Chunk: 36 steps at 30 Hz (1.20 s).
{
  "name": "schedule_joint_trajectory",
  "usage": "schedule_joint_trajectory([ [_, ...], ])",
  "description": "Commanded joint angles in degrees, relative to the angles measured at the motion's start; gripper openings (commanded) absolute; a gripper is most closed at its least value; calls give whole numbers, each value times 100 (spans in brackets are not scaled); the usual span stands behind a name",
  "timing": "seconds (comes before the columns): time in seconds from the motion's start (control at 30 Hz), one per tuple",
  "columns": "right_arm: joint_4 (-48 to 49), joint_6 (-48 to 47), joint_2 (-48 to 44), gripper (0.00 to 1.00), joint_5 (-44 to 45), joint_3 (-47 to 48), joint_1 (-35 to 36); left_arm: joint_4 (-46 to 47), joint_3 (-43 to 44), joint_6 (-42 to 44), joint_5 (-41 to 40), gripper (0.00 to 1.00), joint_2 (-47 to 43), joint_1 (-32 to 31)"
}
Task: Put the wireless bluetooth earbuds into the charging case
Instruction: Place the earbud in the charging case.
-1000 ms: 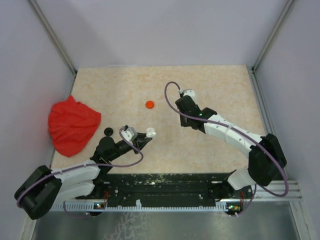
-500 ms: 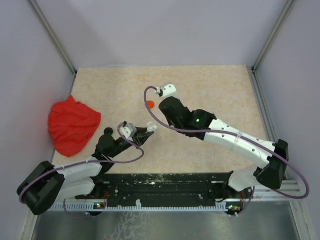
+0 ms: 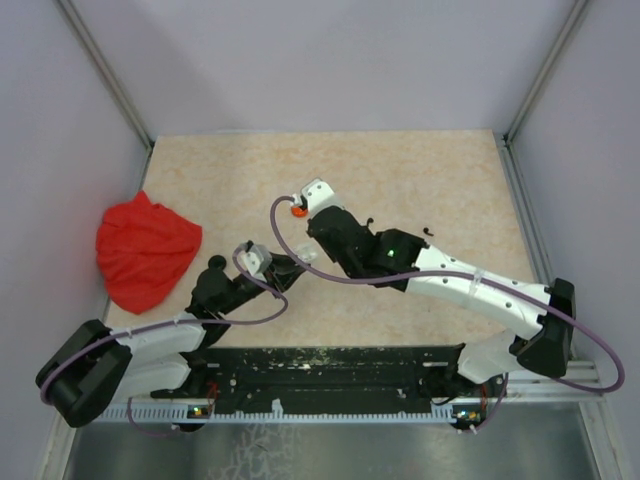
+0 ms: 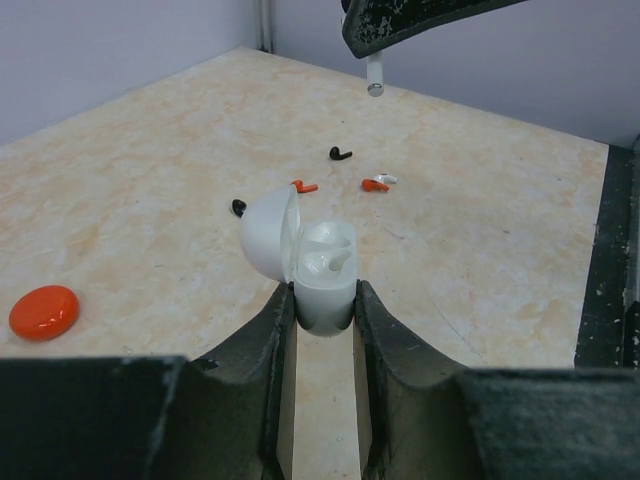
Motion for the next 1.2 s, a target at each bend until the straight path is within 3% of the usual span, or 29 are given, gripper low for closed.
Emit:
schedule_joint_trajectory([
  [0.0,123,-87,17,8,280,164,173,260,210,-243,235,1,-63,2],
  [0.73,-480,437,1147,8,1407,982,871,393,174,-78,217,1,-117,-3],
  [1.17,-707,581,1442,9,1426,1167,1010,421,120,-50,-48,1,-183,-11],
])
